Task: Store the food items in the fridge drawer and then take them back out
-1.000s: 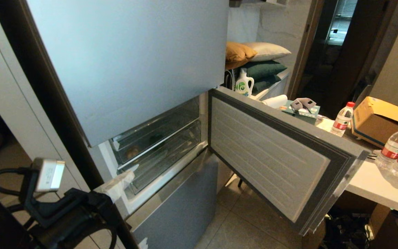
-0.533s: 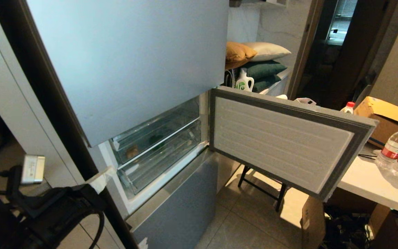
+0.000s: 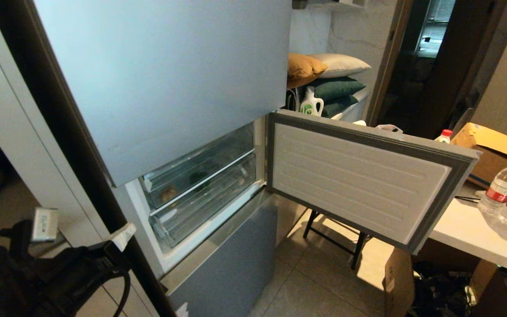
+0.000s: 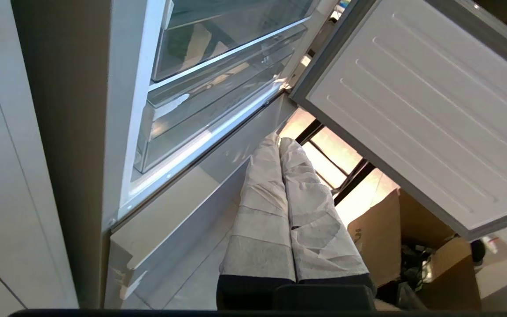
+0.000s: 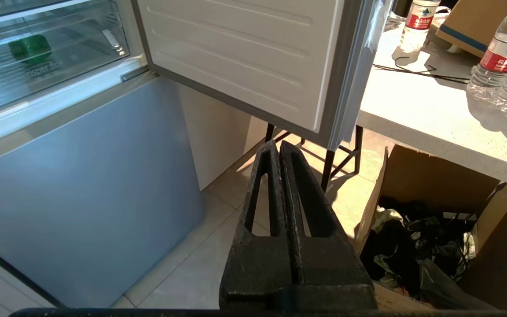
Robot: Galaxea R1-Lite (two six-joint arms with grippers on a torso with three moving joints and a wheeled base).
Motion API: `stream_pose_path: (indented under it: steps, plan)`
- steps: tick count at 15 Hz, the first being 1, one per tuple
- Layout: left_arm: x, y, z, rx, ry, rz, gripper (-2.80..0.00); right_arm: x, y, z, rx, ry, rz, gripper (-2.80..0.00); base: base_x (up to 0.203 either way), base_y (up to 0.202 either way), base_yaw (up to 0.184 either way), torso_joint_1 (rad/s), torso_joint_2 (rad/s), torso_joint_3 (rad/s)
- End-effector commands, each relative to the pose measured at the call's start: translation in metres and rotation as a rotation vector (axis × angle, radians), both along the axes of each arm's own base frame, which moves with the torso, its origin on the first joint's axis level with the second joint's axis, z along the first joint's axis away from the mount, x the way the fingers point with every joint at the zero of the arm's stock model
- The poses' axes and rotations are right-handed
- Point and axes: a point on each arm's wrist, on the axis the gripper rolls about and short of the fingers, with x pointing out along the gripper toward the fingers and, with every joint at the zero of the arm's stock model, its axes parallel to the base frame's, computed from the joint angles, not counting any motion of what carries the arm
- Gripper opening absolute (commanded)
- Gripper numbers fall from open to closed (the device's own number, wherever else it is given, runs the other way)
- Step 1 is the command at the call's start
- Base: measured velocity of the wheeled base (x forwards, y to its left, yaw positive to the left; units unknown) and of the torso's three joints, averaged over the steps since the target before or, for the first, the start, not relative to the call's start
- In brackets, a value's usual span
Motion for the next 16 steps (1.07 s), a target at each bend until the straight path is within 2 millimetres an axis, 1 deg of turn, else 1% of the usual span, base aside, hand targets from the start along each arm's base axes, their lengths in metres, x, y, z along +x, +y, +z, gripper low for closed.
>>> stream_pose_path:
  steps: [1, 3, 5, 6, 8, 10, 11, 12, 13, 14, 16]
  plan:
    - [-0.001, -0.001, -0.001, 0.013, -0.001, -0.007, -2.80, 0.000, 0.000, 0.000, 0.000, 0.002, 0.000, -2.80, 0.000, 0.000, 0.000, 0.000, 0.00, 0.000]
    - [-0.001, -0.001, 0.003, 0.012, -0.026, -0.002, -2.80, 0.000, 0.000, 0.000, 0.000, 0.002, 0.000, -2.80, 0.000, 0.000, 0.000, 0.000, 0.00, 0.000]
    - [0.000, 0.000, 0.016, 0.034, -0.099, 0.021, -2.80, 0.000, 0.000, 0.000, 0.000, 0.002, 0.000, -2.80, 0.000, 0.000, 0.000, 0.000, 0.00, 0.000]
    - [-0.002, 0.000, 0.027, 0.053, -0.159, 0.032, -2.80, 0.000, 0.000, 0.000, 0.000, 0.002, 0.000, -2.80, 0.000, 0.000, 0.000, 0.000, 0.00, 0.000]
    - [-0.010, 0.002, 0.056, 0.115, -0.316, 0.052, -2.80, 0.000, 0.000, 0.000, 0.000, 0.002, 0.000, -2.80, 0.000, 0.000, 0.000, 0.000, 0.00, 0.000]
    - [-0.028, 0.007, 0.084, 0.162, -0.438, 0.064, -2.80, 0.000, 0.000, 0.000, 0.000, 0.002, 0.000, -2.80, 0.000, 0.000, 0.000, 0.000, 0.00, 0.000]
    - [-0.041, 0.010, 0.092, 0.174, -0.462, 0.061, -2.80, 0.000, 0.000, 0.000, 0.000, 0.002, 0.000, -2.80, 0.000, 0.000, 0.000, 0.000, 0.00, 0.000]
    - [-0.056, 0.015, 0.094, 0.193, -0.454, 0.053, -2.80, 0.000, 0.000, 0.000, 0.000, 0.002, 0.000, -2.80, 0.000, 0.000, 0.000, 0.000, 0.00, 0.000]
    - [-0.071, 0.021, 0.088, 0.225, -0.405, 0.037, -2.80, 0.000, 0.000, 0.000, 0.000, 0.002, 0.000, -2.80, 0.000, 0.000, 0.000, 0.000, 0.00, 0.000]
    - [-0.087, 0.027, 0.075, 0.264, -0.327, 0.011, -2.80, 0.000, 0.000, 0.000, 0.000, 0.002, 0.000, -2.80, 0.000, 0.000, 0.000, 0.000, 0.00, 0.000]
    - [-0.116, 0.038, 0.040, 0.353, -0.116, -0.074, -2.80, 0.000, 0.000, 0.000, 0.000, 0.002, 0.000, -2.80, 0.000, 0.000, 0.000, 0.000, 0.00, 0.000]
